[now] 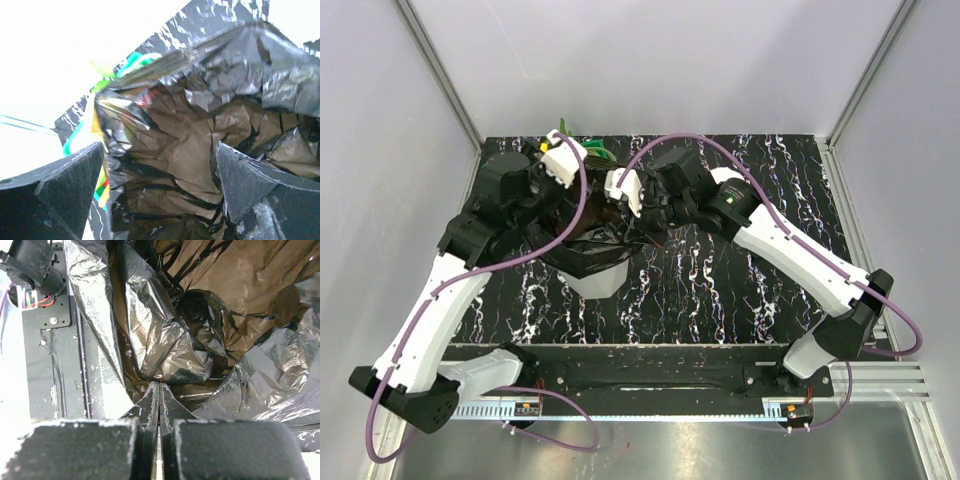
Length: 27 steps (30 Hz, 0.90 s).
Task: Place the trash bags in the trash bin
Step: Place the trash bag in the trash bin.
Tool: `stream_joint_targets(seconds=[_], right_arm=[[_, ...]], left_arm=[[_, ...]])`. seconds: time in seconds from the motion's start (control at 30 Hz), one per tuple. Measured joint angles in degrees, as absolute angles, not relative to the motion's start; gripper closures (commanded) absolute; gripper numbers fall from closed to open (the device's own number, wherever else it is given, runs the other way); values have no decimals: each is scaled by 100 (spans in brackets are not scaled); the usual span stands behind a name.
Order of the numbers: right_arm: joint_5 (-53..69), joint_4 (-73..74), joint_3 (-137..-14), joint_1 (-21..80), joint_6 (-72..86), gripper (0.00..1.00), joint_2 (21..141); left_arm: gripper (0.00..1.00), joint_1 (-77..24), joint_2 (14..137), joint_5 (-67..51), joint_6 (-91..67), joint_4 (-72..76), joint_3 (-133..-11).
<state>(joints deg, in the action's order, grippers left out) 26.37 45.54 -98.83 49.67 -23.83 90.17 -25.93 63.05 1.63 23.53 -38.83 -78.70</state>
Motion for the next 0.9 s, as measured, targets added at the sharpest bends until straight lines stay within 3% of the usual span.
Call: stream_joint_targets(seconds=[0.27, 0.33, 0.5, 0.53, 0.73, 0.9], right_arm=[[2593, 4665, -9861, 4969, -2370, 98, 9039], [2589, 4665, -9861, 4969, -2351, 90, 9052], [2536, 4665, -9861, 4969, -2246, 49, 9074], [2508, 4670, -9865, 4969, -2237, 46, 9074], [2359, 4805, -10145, 4967, -2182, 34, 9083], [2307, 4904, -10617, 4939, -2154, 31, 9083]], left_arm=[[1, -2593, 6047, 154, 2073, -3638, -8294], [1, -2593, 6014, 202, 2045, -3656, -8329], [1, -2591, 5859, 405, 2045, -3830, -8326], [1, -2587, 5813, 460, 2045, -3865, -8326], [1, -2488, 5378, 659, 2051, -4171, -8193], [1, -2281, 4939, 729, 2049, -4442, -7756]])
